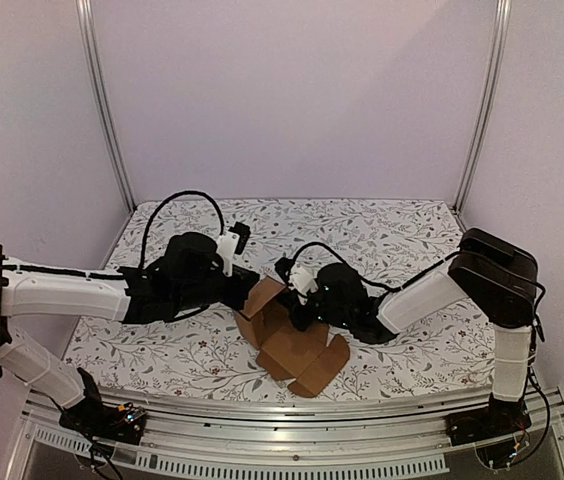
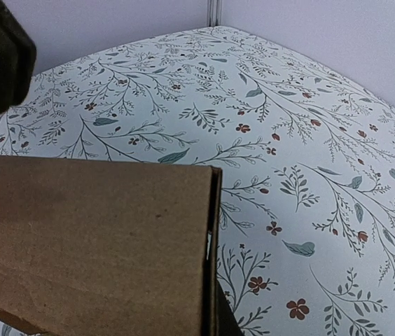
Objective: Fold the paper box
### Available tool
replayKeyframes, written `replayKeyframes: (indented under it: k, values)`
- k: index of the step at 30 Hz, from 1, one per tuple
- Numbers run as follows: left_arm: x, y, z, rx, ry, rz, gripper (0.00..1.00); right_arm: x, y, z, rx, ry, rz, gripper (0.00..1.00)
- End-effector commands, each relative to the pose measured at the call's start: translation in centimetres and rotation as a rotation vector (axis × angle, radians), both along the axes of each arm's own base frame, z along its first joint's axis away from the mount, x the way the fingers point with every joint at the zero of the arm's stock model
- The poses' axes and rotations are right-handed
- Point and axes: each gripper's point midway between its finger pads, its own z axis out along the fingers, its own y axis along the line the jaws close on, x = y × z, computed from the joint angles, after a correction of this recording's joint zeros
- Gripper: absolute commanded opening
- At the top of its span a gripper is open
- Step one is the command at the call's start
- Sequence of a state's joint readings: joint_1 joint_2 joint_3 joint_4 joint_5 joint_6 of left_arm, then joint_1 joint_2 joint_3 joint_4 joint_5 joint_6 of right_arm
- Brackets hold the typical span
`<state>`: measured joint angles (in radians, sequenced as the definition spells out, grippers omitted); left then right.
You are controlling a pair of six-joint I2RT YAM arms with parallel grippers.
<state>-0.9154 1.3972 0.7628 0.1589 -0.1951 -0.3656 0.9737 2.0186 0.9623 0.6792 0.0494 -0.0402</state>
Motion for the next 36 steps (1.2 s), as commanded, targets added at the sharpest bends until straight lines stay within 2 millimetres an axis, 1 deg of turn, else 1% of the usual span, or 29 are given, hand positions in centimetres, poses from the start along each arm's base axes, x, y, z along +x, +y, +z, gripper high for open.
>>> replayKeyframes:
  k: [1,4,5,9,11,13,16,19,21,26,28,31,35,36]
  values:
    - [0.5,-2.0,-1.2,-0.015,0.052,-0.089,0.0,-0.1,0.7,0.1,0.049,-0.038,0.039,0.0]
    - [0.7,-2.2,-2.8,-0.006,0.091,-0.097,0.0,0.1,0.6,-0.4,0.045,-0.035,0.034,0.0]
    - [0.9,-2.2,-3.1,-0.002,0.1,-0.094,0.0,-0.3,0.8,-0.5,0.054,-0.024,0.062,0.0]
    - [1.1,-1.9,-4.2,0.018,0.113,-0.083,0.0,-0.3,0.9,-0.7,0.063,-0.018,0.071,0.0]
    - [1.3,-1.8,-4.7,0.038,0.119,-0.078,0.0,-0.2,0.9,-1.0,0.068,-0.017,0.072,0.02]
    - [1.3,-1.8,-5.4,0.057,0.129,-0.081,0.0,-0.1,0.9,-1.2,0.081,-0.012,0.071,0.05]
    - [1.3,-1.8,-6.2,0.072,0.145,-0.079,0.0,0.1,0.9,-1.7,0.092,-0.007,0.059,0.14]
    - [1.2,-1.7,-6.7,0.078,0.158,-0.079,0.0,0.2,1.0,-2.1,0.097,-0.008,0.051,0.27]
    - [1.1,-1.6,-6.9,0.08,0.161,-0.079,0.0,0.4,1.0,-2.2,0.103,-0.011,0.043,0.3]
    - [1.1,-1.6,-6.7,0.079,0.161,-0.077,0.0,1.0,1.3,-2.5,0.108,-0.015,0.024,0.29]
    - [1.1,-1.6,-6.6,0.079,0.161,-0.078,0.0,1.2,1.5,-2.5,0.109,-0.019,0.023,0.26]
    - [1.0,-1.6,-6.7,0.083,0.164,-0.078,0.0,2.0,1.3,-2.6,0.102,-0.036,-0.014,0.22]
    - [1.1,-1.6,-6.9,0.084,0.17,-0.078,0.0,2.2,1.7,-2.4,0.113,-0.04,-0.013,0.18]
    - [1.1,-1.6,-6.9,0.083,0.172,-0.079,0.0,2.3,1.8,-2.5,0.115,-0.038,-0.015,0.14]
